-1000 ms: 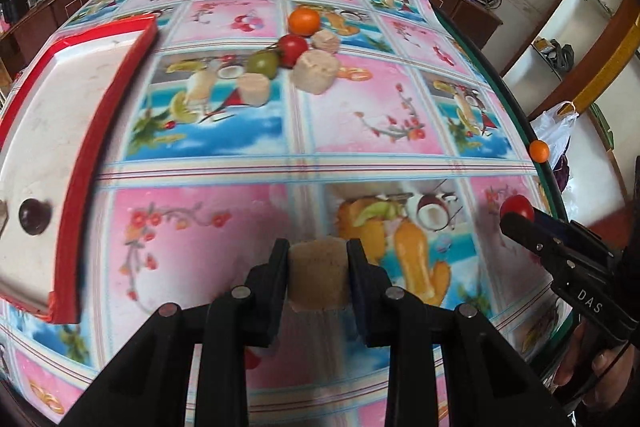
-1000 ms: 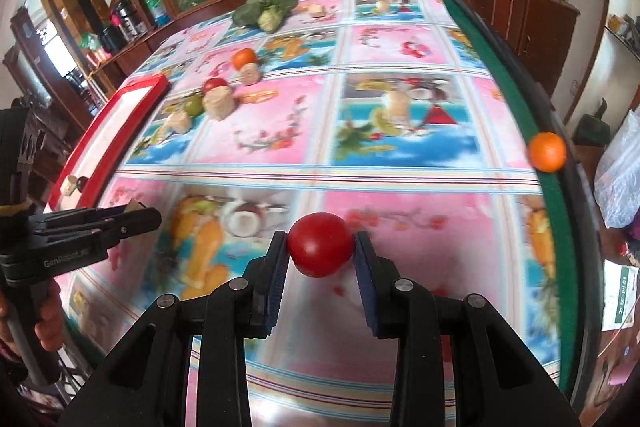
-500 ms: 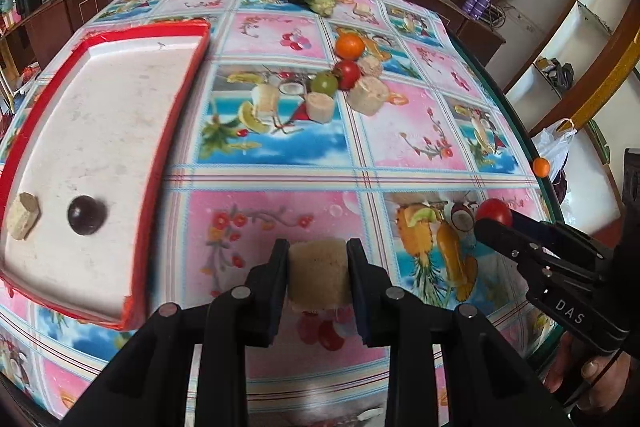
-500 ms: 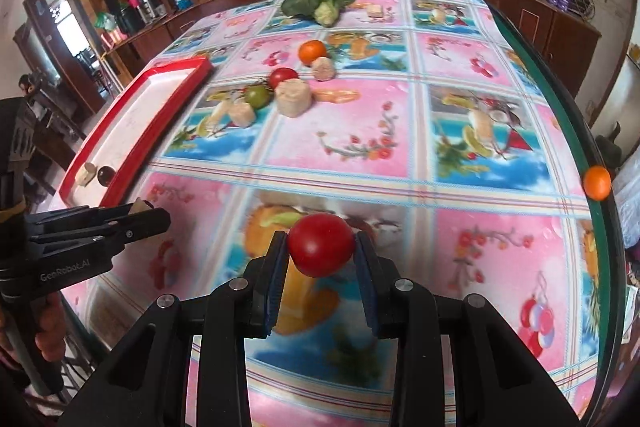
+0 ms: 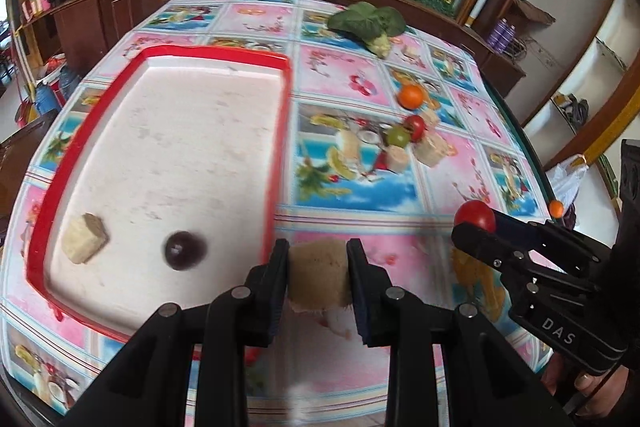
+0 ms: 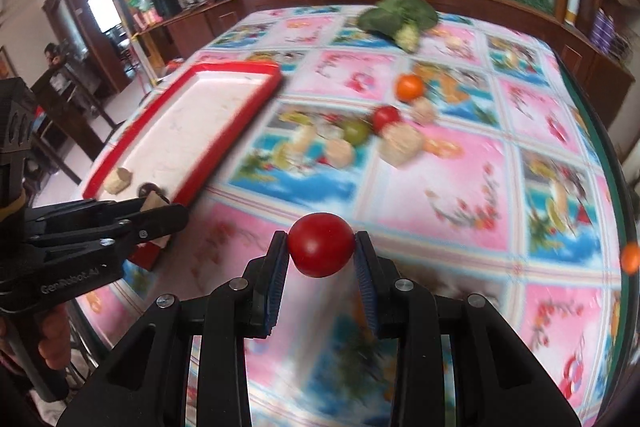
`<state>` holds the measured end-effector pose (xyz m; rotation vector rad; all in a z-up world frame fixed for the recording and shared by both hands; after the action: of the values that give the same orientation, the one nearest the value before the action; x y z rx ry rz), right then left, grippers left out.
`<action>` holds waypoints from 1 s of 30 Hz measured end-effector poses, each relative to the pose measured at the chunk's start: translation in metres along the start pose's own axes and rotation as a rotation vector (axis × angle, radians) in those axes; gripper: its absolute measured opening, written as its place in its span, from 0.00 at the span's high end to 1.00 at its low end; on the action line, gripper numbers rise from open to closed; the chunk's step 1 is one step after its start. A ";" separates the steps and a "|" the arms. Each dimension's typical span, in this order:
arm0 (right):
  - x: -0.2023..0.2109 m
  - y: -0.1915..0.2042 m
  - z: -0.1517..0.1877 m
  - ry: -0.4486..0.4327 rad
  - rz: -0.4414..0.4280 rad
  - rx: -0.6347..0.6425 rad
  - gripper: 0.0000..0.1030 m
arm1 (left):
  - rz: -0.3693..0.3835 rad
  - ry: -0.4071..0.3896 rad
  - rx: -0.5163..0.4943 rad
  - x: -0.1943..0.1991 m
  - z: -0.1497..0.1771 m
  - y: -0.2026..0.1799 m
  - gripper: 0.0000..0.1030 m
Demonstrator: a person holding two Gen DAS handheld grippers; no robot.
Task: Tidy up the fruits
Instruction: 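Carry the tomato and cork cube over the tray with both tools, then open both tools to release the tomato and cork cube into the tray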
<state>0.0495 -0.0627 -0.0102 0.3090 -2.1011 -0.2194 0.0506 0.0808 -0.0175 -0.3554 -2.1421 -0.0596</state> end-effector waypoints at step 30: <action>-0.123 0.166 -0.016 0.148 -0.125 0.185 0.69 | -0.188 0.069 0.174 -0.028 0.008 0.162 0.69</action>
<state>0.1028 0.1320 -0.0557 0.5515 -1.9601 -0.0733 0.1038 0.2312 -0.0597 -0.0488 -2.0890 0.0073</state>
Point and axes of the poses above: each gripper's, at about its wrist camera, not at the fingertips, and x roughly against the way its jaws point, y to its left, z to its underside, the point moved 7 cm from there along -x, roughly the way its jaws point, and after that the axes turned 15 degrees about -x, right-handed, at the moved point
